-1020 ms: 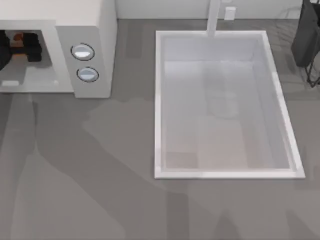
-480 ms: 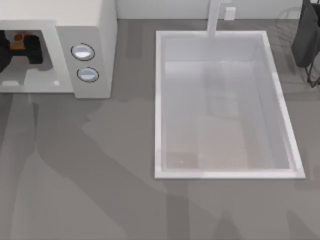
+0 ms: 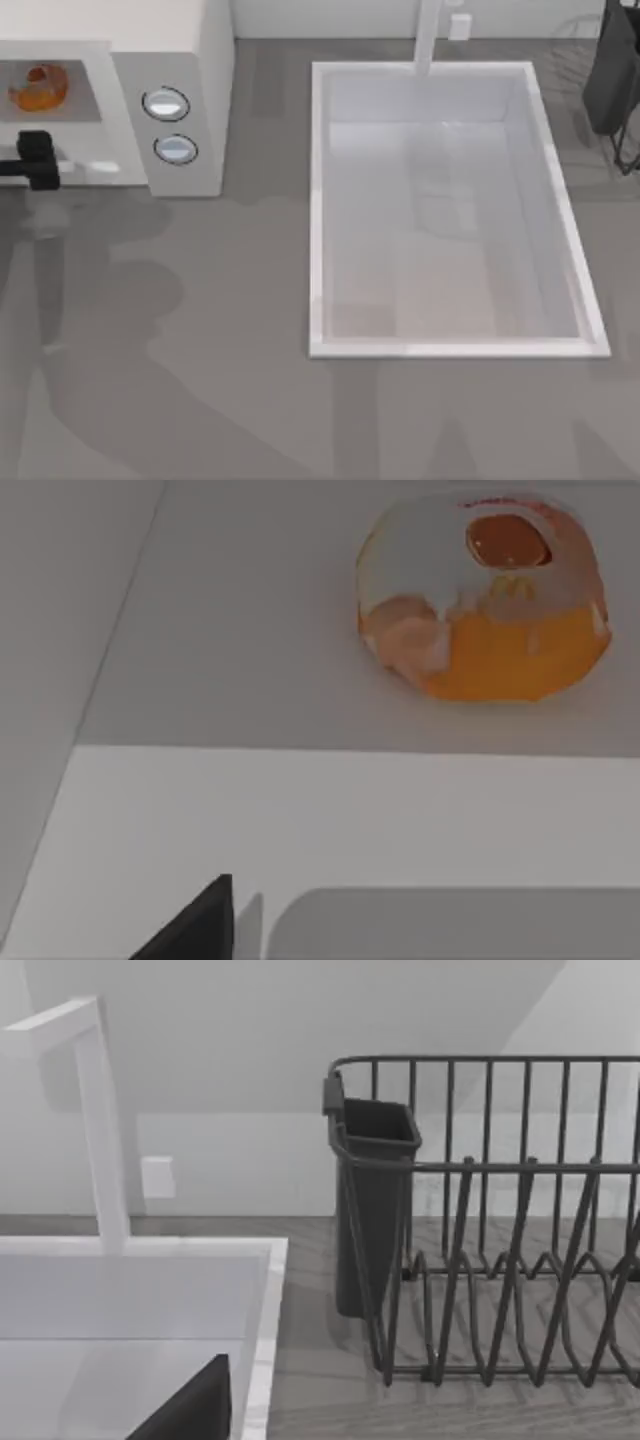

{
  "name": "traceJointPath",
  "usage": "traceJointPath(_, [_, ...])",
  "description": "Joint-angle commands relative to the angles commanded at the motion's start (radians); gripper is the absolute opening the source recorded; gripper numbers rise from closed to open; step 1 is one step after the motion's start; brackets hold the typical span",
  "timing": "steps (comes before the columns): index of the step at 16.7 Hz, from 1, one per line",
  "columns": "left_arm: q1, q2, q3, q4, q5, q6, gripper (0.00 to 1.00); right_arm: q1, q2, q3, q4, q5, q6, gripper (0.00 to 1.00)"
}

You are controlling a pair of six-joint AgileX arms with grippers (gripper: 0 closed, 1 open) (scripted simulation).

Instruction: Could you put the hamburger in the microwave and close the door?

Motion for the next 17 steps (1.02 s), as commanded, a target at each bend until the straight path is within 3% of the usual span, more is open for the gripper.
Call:
traceJointPath(7, [0.050,-0.219,-0.399,0.161,0.047,0.023,1.00,0.000,0.000,0.000,0.000,0.000,0.000,1.00])
traceJointPath(14, [0.051,-0.238,-0.430,0.173,0.051,0.025,1.00,0.000,0.000,0.000,0.000,0.000,0.000,1.00])
traceJointPath(17, [0.051,-0.296,-0.407,0.105,0.048,0.024,1.00,0.000,0.000,0.000,0.000,0.000,0.000,1.00])
